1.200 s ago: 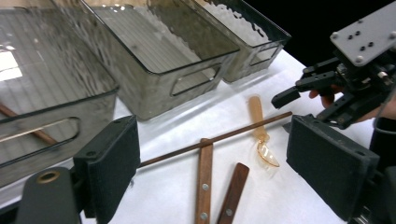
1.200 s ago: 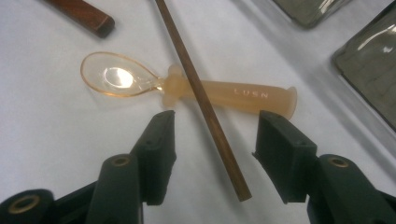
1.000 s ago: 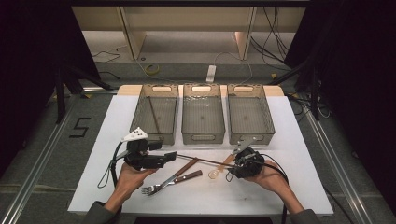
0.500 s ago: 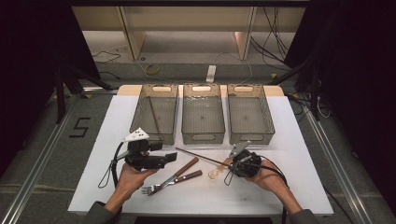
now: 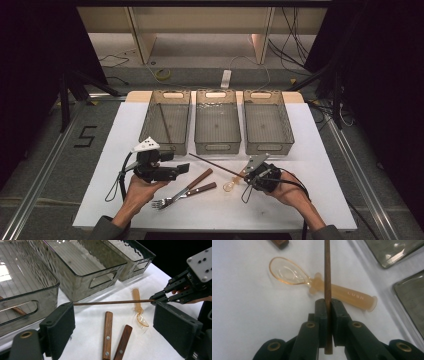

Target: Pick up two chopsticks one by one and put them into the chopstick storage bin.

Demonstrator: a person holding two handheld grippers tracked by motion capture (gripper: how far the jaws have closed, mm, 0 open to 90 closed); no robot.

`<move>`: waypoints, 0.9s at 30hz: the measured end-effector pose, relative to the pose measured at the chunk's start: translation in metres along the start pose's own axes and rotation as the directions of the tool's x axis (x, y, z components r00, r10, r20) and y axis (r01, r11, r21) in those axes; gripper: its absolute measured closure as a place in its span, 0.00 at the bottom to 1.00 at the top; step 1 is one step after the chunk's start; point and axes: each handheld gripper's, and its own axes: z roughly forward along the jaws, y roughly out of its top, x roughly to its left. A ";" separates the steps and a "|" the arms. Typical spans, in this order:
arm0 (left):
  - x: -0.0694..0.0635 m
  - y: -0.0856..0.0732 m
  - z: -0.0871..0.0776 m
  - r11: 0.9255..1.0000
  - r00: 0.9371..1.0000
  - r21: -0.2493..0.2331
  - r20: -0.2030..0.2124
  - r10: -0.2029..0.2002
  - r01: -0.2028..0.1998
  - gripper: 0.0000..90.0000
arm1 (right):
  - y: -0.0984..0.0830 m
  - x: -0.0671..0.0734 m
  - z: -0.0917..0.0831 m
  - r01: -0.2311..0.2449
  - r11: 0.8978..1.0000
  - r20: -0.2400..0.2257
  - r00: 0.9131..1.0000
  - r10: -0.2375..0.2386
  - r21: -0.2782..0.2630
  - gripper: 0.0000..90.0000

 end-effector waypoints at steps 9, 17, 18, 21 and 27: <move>-0.001 0.000 0.004 0.999 0.999 0.004 0.028 -0.045 0.045 0.19 | 0.007 0.003 -0.014 -0.036 0.993 -0.019 0.999 0.034 -0.112 0.94; -0.006 0.000 0.013 0.994 0.991 -0.001 0.080 -0.109 0.110 0.19 | 0.016 0.012 -0.021 -0.060 0.977 -0.021 0.998 0.057 -0.206 0.94; -0.007 0.000 0.014 0.994 0.990 -0.004 0.082 -0.113 0.113 0.19 | 0.017 0.014 -0.022 -0.049 0.977 -0.020 0.999 0.046 -0.206 0.94; -0.010 0.000 0.018 0.991 0.987 -0.007 0.094 -0.132 0.134 0.19 | 0.021 0.019 -0.022 -0.051 0.973 -0.023 0.999 0.047 -0.226 0.94; -0.014 0.000 0.024 0.987 0.980 -0.010 0.115 -0.160 0.162 0.20 | 0.026 0.025 -0.022 -0.055 0.966 -0.034 0.998 0.048 -0.254 0.94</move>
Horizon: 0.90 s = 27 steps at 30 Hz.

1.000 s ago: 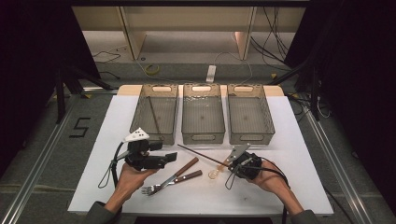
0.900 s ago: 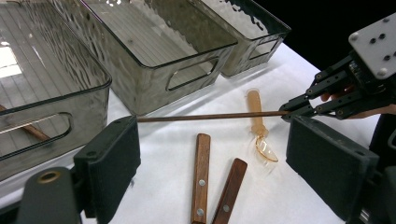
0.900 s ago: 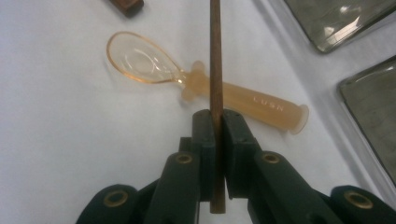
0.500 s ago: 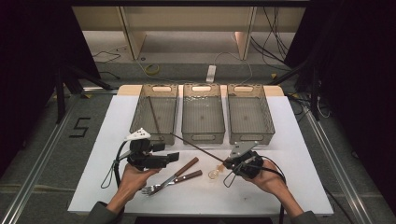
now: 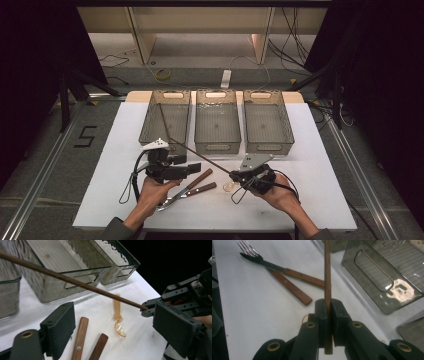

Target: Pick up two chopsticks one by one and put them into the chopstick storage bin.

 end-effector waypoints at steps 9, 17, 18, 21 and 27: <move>0.003 0.001 0.003 0.998 0.998 -0.043 0.033 -0.055 0.056 0.24 | 0.004 0.006 0.000 -0.013 0.999 -0.022 1.000 0.012 -0.044 0.94; 0.007 0.002 0.003 0.988 0.990 -0.082 0.068 -0.123 0.128 0.38 | 0.010 0.013 0.002 -0.013 0.996 -0.038 0.999 0.010 -0.083 0.94; 0.007 0.002 0.003 0.987 0.989 -0.085 0.074 -0.131 0.137 0.40 | 0.011 0.013 0.002 -0.014 0.996 -0.041 0.999 0.010 -0.087 0.94; 0.007 0.001 0.005 0.986 0.988 -0.093 0.088 -0.129 0.137 0.47 | 0.012 0.015 0.002 -0.006 0.996 -0.043 0.999 0.002 -0.092 0.94; 0.004 0.000 0.009 0.986 0.985 -0.097 0.116 -0.127 0.138 0.62 | 0.013 0.017 0.003 -0.008 0.995 -0.041 0.999 0.003 -0.103 0.94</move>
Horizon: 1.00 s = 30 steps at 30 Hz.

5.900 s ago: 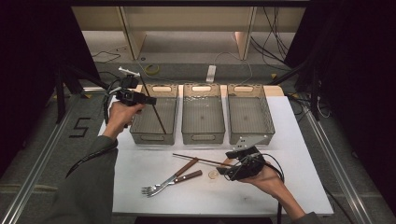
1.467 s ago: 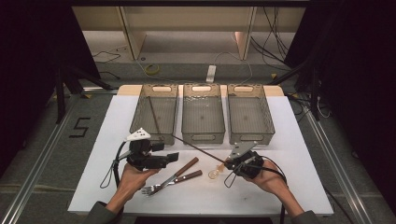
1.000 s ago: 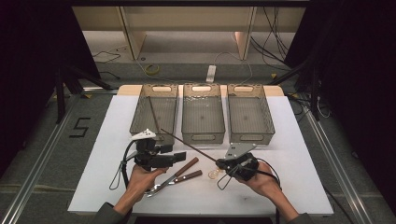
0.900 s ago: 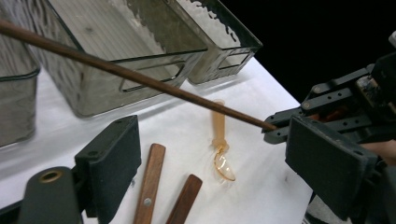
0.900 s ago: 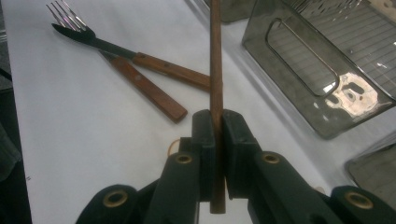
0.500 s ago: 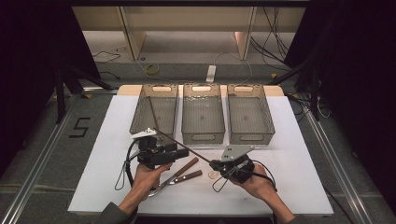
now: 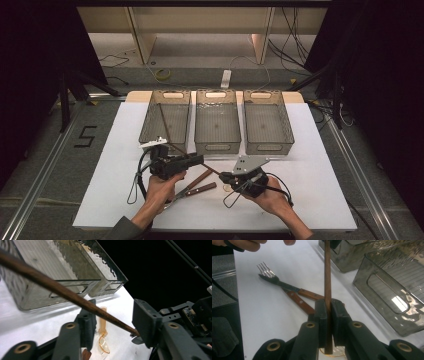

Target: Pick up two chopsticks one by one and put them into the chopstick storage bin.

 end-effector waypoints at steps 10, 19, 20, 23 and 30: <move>0.002 0.001 -0.001 0.999 0.999 -0.029 0.025 -0.043 0.044 0.79 | -0.001 -0.002 -0.001 -0.011 1.000 -0.002 1.000 0.011 -0.010 0.94; -0.004 0.007 -0.004 0.999 0.995 -0.023 0.089 -0.046 0.048 0.94 | -0.004 -0.002 0.001 -0.023 1.000 -0.001 1.000 0.023 -0.017 0.89; -0.005 0.008 -0.004 0.999 0.996 -0.017 0.079 -0.028 0.030 0.94 | -0.004 -0.004 0.001 -0.029 0.999 -0.009 1.000 0.029 -0.020 0.86; -0.006 0.010 -0.006 1.000 0.997 -0.008 0.080 -0.021 0.022 0.94 | -0.006 -0.007 -0.003 -0.049 0.998 -0.022 0.999 0.048 -0.039 0.79; -0.012 0.021 -0.012 0.998 0.998 0.029 0.030 0.060 -0.061 0.94 | -0.011 -0.012 -0.011 -0.074 0.996 -0.036 0.997 0.072 -0.058 0.67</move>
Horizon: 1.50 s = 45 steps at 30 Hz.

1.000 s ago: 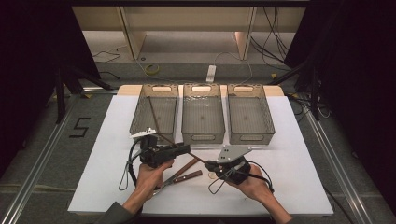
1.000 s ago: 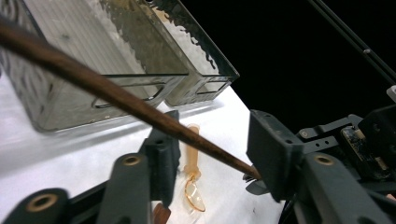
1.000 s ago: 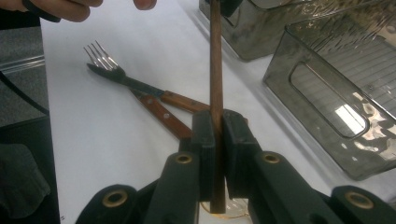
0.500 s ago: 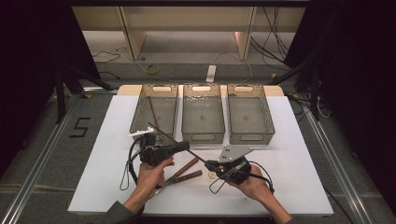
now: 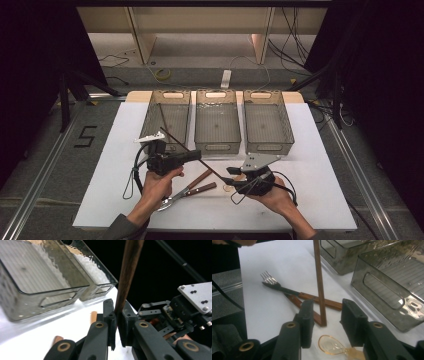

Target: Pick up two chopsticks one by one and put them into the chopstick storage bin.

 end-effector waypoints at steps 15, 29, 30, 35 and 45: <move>-0.002 0.044 -0.021 0.994 0.994 0.073 -0.073 0.087 -0.082 0.94 | -0.007 -0.005 -0.001 -0.050 0.998 0.036 0.998 0.048 0.048 0.44; 0.013 0.105 -0.040 0.988 0.980 0.122 -0.163 0.111 -0.092 0.94 | -0.014 -0.009 -0.015 -0.067 0.997 0.065 0.996 0.064 0.045 0.42; 0.014 0.110 -0.040 0.987 0.979 0.127 -0.170 0.115 -0.094 0.94 | -0.015 -0.009 -0.016 -0.066 0.997 0.065 0.996 0.063 0.045 0.41; 0.020 0.129 -0.038 0.985 0.968 0.149 -0.218 0.124 -0.093 0.94 | -0.018 -0.009 -0.018 -0.072 0.996 0.070 0.995 0.069 0.048 0.39; 0.037 0.155 -0.032 0.980 0.940 0.183 -0.312 0.136 -0.081 0.94 | -0.021 -0.009 -0.020 -0.090 0.995 0.076 0.993 0.087 0.040 0.31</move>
